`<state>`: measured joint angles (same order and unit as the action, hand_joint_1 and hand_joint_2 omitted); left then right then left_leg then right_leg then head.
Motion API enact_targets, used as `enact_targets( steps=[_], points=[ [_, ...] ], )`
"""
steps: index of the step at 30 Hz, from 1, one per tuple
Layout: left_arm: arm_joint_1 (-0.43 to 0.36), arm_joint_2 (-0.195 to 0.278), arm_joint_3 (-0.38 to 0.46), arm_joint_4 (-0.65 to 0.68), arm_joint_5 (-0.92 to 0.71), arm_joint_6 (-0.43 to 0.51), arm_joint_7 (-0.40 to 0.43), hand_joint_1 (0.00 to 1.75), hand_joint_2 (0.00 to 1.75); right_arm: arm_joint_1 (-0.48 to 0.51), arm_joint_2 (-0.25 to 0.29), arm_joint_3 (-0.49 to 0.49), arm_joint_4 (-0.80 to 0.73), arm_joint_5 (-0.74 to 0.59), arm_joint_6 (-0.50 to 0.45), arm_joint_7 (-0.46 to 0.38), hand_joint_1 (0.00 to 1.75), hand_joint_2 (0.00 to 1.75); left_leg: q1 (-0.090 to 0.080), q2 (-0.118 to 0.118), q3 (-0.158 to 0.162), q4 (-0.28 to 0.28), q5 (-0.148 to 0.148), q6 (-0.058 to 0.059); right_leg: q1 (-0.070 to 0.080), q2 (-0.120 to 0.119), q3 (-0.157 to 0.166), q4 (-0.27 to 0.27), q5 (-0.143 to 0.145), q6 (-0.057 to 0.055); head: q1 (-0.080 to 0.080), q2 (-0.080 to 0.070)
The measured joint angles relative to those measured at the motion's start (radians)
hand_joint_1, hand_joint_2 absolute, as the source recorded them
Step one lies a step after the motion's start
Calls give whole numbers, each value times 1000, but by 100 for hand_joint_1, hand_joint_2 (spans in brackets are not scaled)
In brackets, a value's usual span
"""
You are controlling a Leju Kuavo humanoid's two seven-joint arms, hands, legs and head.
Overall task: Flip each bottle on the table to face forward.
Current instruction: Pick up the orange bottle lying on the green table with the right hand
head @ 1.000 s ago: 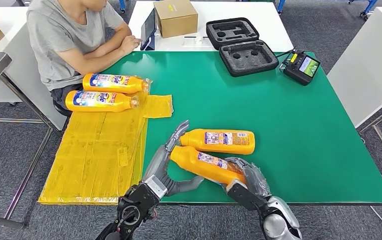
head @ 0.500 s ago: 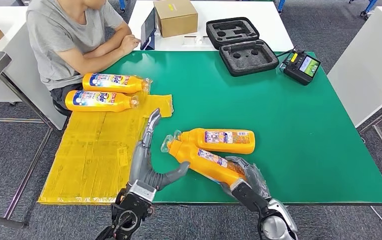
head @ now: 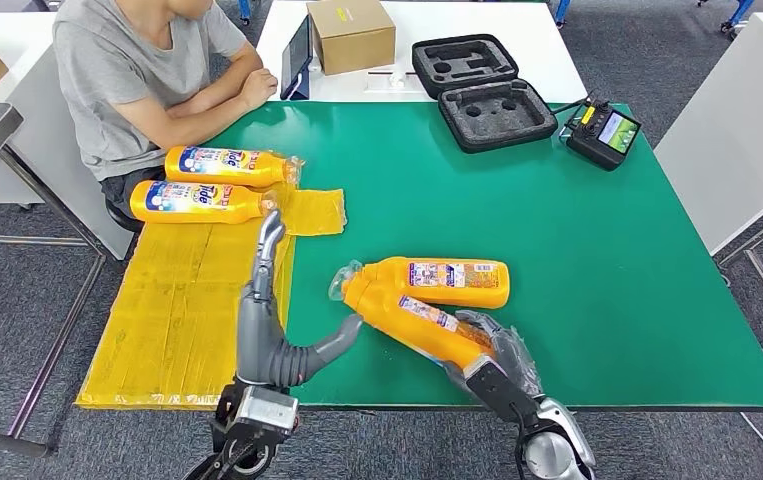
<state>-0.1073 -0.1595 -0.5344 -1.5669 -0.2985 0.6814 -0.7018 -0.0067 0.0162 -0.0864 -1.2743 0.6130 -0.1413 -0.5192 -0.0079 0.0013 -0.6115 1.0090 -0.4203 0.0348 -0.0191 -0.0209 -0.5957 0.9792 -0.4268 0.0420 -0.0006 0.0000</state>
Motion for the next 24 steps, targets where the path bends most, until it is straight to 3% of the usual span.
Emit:
enact_targets(
  steps=[6, 14, 24],
  points=[
    [31, 12, -4, -47, 38, 6, 0, 0, 175, 6, 5, -9, -7, 3, -55, -7, 175, 175, 0, 0, 0, 0, 0, 0, 0, 0, 0, 0, 0, 0, 0, 0],
    [57, -10, 87, 67, 230, -129, 2, 0, 175, 62, 27, -36, -96, -68, -71, -35, 175, 175, 0, 0, 0, 0, 0, 0, 0, 0, -1, 0, 0, 0, 0, 0],
    [95, -43, 161, 165, 253, -106, 2, 0, 175, 93, 37, -59, -162, -117, -71, -63, 175, 175, 0, 0, 0, 0, 0, 0, 0, 0, -1, 0, 0, 0, 0, 0]
  ],
)
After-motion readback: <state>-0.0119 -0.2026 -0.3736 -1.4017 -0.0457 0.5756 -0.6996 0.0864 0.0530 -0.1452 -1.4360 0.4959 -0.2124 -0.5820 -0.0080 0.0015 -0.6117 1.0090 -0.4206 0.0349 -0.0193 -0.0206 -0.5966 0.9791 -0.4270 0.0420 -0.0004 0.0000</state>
